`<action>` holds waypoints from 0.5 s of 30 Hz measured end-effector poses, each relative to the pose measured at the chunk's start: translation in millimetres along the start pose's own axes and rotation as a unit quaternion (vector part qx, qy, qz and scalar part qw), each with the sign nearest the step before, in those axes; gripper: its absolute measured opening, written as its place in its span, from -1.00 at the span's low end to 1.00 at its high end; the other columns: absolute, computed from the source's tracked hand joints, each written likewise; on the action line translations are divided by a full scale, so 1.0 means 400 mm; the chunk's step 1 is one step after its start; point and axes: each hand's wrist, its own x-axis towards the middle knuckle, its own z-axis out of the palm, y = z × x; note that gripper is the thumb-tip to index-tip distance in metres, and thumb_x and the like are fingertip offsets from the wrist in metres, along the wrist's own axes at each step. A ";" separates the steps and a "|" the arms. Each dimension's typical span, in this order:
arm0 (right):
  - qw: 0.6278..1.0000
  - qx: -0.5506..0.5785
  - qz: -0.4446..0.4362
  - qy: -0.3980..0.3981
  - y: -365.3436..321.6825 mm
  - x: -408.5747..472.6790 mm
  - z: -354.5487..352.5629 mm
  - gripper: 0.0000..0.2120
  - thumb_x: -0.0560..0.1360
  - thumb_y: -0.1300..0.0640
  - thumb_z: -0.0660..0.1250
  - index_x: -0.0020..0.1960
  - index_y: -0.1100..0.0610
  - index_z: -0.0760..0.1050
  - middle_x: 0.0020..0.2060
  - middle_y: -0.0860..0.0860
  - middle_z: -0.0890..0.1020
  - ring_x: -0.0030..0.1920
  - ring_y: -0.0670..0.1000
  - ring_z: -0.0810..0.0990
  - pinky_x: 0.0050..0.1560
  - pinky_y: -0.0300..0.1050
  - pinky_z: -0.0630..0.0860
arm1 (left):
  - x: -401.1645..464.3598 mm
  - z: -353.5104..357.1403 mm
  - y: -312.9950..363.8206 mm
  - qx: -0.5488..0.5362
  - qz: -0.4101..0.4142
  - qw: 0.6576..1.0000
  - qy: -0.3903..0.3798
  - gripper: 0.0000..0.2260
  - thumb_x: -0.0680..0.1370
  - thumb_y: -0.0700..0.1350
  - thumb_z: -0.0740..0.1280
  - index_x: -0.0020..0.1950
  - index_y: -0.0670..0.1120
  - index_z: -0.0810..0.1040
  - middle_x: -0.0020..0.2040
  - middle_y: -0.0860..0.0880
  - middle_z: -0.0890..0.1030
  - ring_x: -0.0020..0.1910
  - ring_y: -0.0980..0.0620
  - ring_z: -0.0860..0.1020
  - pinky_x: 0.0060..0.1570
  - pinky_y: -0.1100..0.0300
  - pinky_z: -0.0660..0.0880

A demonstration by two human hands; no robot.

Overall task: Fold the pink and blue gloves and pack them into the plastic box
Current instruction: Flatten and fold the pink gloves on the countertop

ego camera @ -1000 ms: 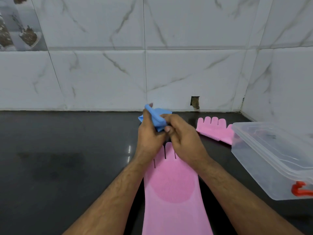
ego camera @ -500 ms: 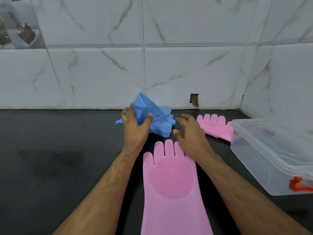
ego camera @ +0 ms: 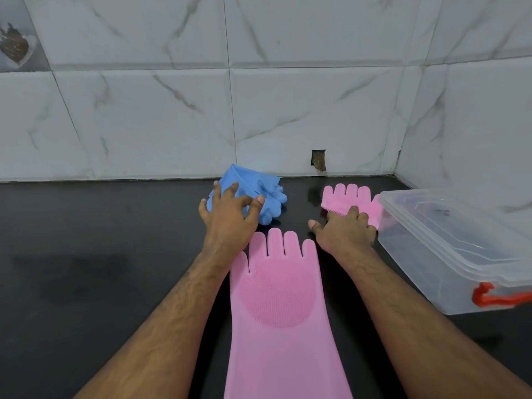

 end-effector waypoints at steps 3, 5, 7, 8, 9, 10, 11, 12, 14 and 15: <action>1.000 0.006 -0.007 0.018 -0.005 -0.001 0.005 -0.38 0.57 -0.36 0.11 0.43 0.03 0.45 0.41 0.15 0.36 0.40 0.17 0.30 0.35 0.13 0.27 | -0.008 -0.002 0.010 -0.031 0.045 0.998 -0.028 -0.62 0.68 0.17 0.19 -0.06 0.02 0.71 0.42 0.02 0.55 0.61 0.01 0.20 0.50 -0.11 -0.13; 1.000 -0.001 -0.002 0.027 -0.008 -0.004 0.006 -0.32 0.57 -0.37 0.09 0.49 0.07 0.37 0.42 0.13 0.38 0.41 0.15 0.31 0.34 0.14 0.26 | -0.016 0.002 0.019 -0.028 0.081 0.995 -0.051 -0.63 0.69 0.13 0.20 -0.11 -0.01 0.70 0.21 0.03 0.67 0.42 0.04 0.45 0.43 0.00 0.01; 1.000 0.004 -0.002 0.023 -0.011 -0.005 0.004 -0.28 0.58 -0.36 0.09 0.54 0.11 0.29 0.45 0.12 0.36 0.44 0.15 0.30 0.35 0.15 0.26 | -0.019 0.004 0.028 -0.010 0.115 0.992 -0.058 -0.64 0.69 0.10 0.22 -0.14 -0.03 0.68 0.04 0.05 0.68 0.19 0.07 0.55 0.37 0.01 0.13; 1.000 0.013 -0.009 0.017 -0.012 -0.005 0.002 -0.28 0.59 -0.35 0.09 0.55 0.12 0.28 0.47 0.11 0.34 0.45 0.14 0.30 0.37 0.15 0.27 | -0.018 0.004 0.032 -0.002 0.126 0.990 -0.058 -0.64 0.69 0.10 0.22 -0.15 -0.03 0.67 -0.01 0.07 0.67 0.13 0.08 0.56 0.34 -0.02 0.18; 0.999 0.027 -0.018 0.012 -0.014 -0.005 -0.001 -0.29 0.60 -0.33 0.09 0.56 0.13 0.27 0.50 0.11 0.31 0.46 0.15 0.30 0.39 0.16 0.27 | -0.017 0.002 0.037 0.001 0.135 0.989 -0.054 -0.64 0.69 0.10 0.22 -0.16 -0.03 0.66 -0.04 0.09 0.66 0.10 0.08 0.56 0.32 -0.04 0.22; 0.999 0.046 -0.028 0.012 -0.016 -0.006 -0.003 -0.30 0.61 -0.31 0.09 0.56 0.14 0.27 0.52 0.10 0.29 0.47 0.15 0.30 0.41 0.16 0.26 | -0.017 0.000 0.042 0.002 0.144 0.988 -0.049 -0.63 0.69 0.10 0.22 -0.18 -0.03 0.65 -0.08 0.10 0.66 0.06 0.08 0.56 0.29 -0.07 0.26; 0.997 0.065 -0.037 0.020 -0.019 -0.008 -0.006 -0.32 0.62 -0.29 0.10 0.56 0.15 0.27 0.53 0.10 0.28 0.47 0.15 0.31 0.41 0.15 0.26 | -0.018 -0.003 0.048 0.001 0.154 0.987 -0.040 -0.63 0.69 0.09 0.22 -0.20 -0.03 0.64 -0.11 0.09 0.66 0.02 0.07 0.57 0.26 -0.09 0.31; 0.995 0.079 -0.048 0.040 -0.022 -0.010 -0.009 -0.34 0.62 -0.27 0.11 0.55 0.15 0.29 0.52 0.10 0.30 0.47 0.15 0.32 0.41 0.15 0.27 | -0.019 -0.005 0.053 -0.001 0.162 0.986 -0.033 -0.62 0.69 0.09 0.22 -0.19 -0.05 0.65 -0.12 0.08 0.67 0.00 0.06 0.57 0.22 -0.10 0.35; 0.987 0.087 -0.078 0.110 -0.028 -0.015 -0.020 -0.40 0.63 -0.23 0.15 0.51 0.15 0.35 0.50 0.09 0.34 0.46 0.12 0.33 0.41 0.12 0.28 | -0.022 -0.004 0.063 -0.011 0.166 0.985 -0.034 -0.63 0.69 0.09 0.23 -0.13 -0.08 0.68 -0.02 0.03 0.69 0.08 0.03 0.57 0.19 -0.10 0.41; 0.980 0.092 -0.094 0.148 -0.032 -0.017 -0.028 -0.43 0.63 -0.20 0.16 0.49 0.14 0.37 0.50 0.09 0.34 0.47 0.12 0.32 0.41 0.11 0.28 | -0.023 -0.002 0.066 -0.014 0.163 0.986 -0.039 -0.64 0.69 0.09 0.23 -0.07 -0.08 0.71 0.09 0.01 0.69 0.18 0.01 0.54 0.21 -0.09 0.43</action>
